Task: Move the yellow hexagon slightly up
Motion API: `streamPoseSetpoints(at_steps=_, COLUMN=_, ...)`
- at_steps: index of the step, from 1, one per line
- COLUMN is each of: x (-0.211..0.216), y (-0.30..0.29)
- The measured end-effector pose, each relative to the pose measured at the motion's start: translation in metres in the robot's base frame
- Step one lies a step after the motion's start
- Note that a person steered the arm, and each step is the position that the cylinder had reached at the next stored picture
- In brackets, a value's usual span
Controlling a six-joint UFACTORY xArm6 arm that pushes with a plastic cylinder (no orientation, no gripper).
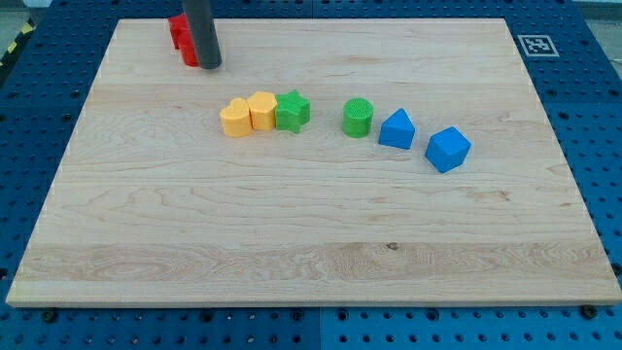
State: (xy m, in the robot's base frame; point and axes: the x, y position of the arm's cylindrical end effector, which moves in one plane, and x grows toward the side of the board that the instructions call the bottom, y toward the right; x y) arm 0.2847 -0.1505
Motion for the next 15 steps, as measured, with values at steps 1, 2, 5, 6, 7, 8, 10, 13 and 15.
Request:
streamPoseSetpoints(at_steps=1, x=-0.007, y=-0.002)
streamPoseSetpoints(at_steps=2, x=-0.010, y=-0.004)
streamPoseSetpoints(at_steps=5, x=0.120, y=-0.010)
streamPoseSetpoints(at_steps=6, x=0.190, y=0.008)
streamPoseSetpoints(at_steps=7, x=0.230, y=0.026)
streamPoseSetpoints(at_steps=8, x=0.231, y=0.026)
streamPoseSetpoints(at_steps=10, x=0.232, y=0.026)
streamPoseSetpoints(at_steps=13, x=0.179, y=0.065)
streamPoseSetpoints(at_steps=15, x=0.103, y=0.082)
